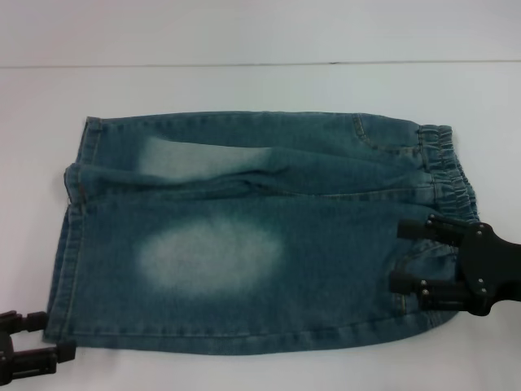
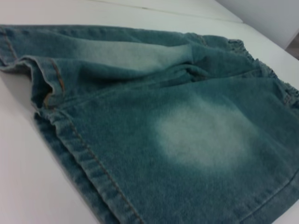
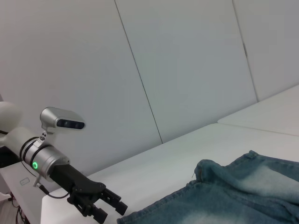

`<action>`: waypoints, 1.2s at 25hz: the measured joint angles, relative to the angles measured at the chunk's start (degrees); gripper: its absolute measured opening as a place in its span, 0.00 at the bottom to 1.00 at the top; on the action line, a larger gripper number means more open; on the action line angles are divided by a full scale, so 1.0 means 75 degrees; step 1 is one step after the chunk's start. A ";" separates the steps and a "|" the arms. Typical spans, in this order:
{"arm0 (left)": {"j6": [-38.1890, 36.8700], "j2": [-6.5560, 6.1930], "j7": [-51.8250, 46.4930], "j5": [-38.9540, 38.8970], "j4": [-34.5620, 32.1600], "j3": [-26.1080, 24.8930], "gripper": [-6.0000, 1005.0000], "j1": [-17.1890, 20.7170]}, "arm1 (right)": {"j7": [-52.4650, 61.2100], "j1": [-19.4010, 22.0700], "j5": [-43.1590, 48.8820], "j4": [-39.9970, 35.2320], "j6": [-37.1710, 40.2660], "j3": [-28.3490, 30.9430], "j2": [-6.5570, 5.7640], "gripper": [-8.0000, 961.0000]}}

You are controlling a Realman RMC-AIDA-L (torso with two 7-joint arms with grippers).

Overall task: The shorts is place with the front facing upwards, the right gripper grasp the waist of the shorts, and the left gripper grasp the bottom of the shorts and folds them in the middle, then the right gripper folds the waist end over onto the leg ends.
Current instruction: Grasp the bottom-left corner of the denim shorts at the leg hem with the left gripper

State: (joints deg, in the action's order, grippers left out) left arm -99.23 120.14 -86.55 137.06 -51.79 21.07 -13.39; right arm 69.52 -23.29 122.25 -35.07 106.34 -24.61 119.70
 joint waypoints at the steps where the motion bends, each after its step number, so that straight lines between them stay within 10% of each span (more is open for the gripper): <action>1: 0.0001 0.0006 -0.0001 0.0033 -0.0010 -0.0011 0.87 -0.0011 | 0.0000 0.0000 0.0000 0.0000 0.0000 0.0000 0.0000 0.96; 30: 0.0069 0.0126 -0.0132 0.0403 -0.0116 -0.0001 0.87 -0.0293 | 0.0001 0.0031 0.0000 0.0000 -0.0005 0.0000 0.0000 0.96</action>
State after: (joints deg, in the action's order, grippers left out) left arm -98.71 121.09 -87.54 140.09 -52.67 21.06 -15.59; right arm 69.52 -23.05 122.25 -35.07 106.31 -24.61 119.70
